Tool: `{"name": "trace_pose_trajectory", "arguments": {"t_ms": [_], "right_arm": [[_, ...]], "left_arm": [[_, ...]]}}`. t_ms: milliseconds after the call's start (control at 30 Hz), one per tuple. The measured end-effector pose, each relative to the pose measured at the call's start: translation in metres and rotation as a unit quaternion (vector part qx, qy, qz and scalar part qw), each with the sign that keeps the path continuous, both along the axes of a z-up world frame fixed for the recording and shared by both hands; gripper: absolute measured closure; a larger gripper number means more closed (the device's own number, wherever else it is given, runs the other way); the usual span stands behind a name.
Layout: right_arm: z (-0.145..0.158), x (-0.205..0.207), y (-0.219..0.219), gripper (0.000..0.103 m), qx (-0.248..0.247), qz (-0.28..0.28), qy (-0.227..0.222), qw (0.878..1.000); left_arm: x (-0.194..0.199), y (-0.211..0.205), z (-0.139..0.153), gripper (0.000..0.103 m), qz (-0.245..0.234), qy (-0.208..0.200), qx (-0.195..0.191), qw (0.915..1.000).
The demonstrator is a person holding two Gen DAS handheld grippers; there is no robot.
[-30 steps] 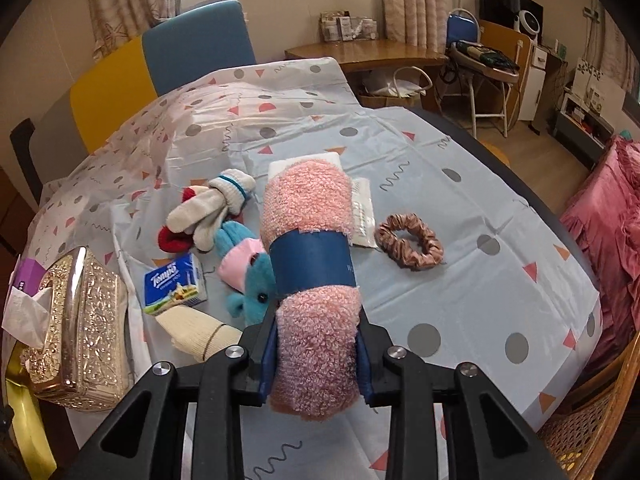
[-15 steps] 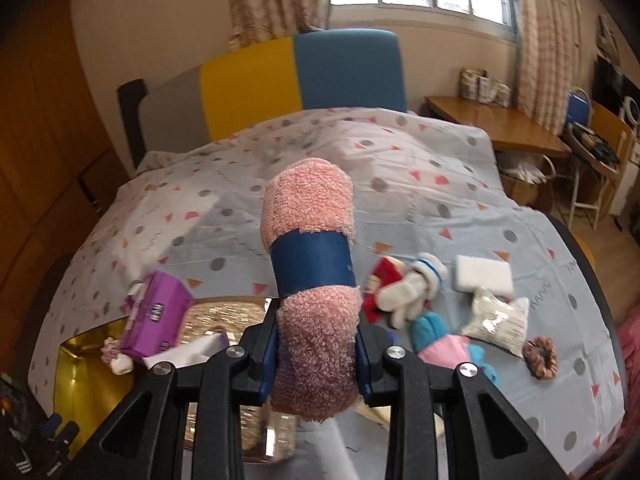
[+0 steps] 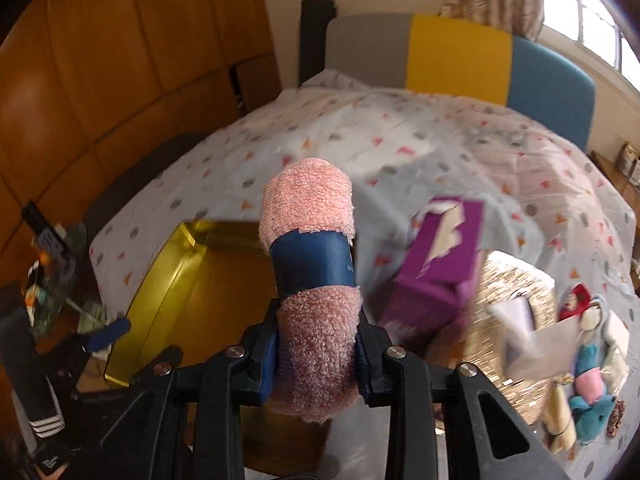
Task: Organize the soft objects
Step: 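Carry the pink towel roll into the gold tray and open the right gripper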
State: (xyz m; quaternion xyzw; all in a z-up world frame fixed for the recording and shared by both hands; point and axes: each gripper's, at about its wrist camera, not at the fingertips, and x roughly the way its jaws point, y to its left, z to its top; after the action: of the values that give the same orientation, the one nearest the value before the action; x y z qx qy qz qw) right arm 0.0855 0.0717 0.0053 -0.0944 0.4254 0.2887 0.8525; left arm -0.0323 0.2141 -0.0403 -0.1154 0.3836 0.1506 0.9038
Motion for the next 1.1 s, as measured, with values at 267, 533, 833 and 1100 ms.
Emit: {"name": "trace_pose_trajectory", "arguments": {"t_ms": [267, 533, 833, 1100], "right_arm": [[-0.065, 0.010, 0.030, 0.072, -0.063, -0.007, 0.055, 0.996], [-0.093, 0.017, 0.036, 0.064, -0.094, -0.024, 0.064, 0.993], [-0.081, 0.018, 0.017, 0.060, -0.065, -0.026, 0.034, 0.997], [-0.057, 0.014, -0.010, 0.058, -0.017, -0.049, 0.017, 0.999]], "left_arm": [[-0.006, 0.003, 0.003, 0.021, 0.007, -0.007, 0.005, 0.9999], [-0.004, 0.003, -0.004, 0.021, 0.009, 0.004, 0.006, 0.9999], [-0.003, -0.001, -0.006, 0.021, 0.005, 0.005, 0.012, 0.9999], [-0.002, -0.007, -0.007, 0.021, 0.001, 0.006, 0.012, 0.9999]]}}
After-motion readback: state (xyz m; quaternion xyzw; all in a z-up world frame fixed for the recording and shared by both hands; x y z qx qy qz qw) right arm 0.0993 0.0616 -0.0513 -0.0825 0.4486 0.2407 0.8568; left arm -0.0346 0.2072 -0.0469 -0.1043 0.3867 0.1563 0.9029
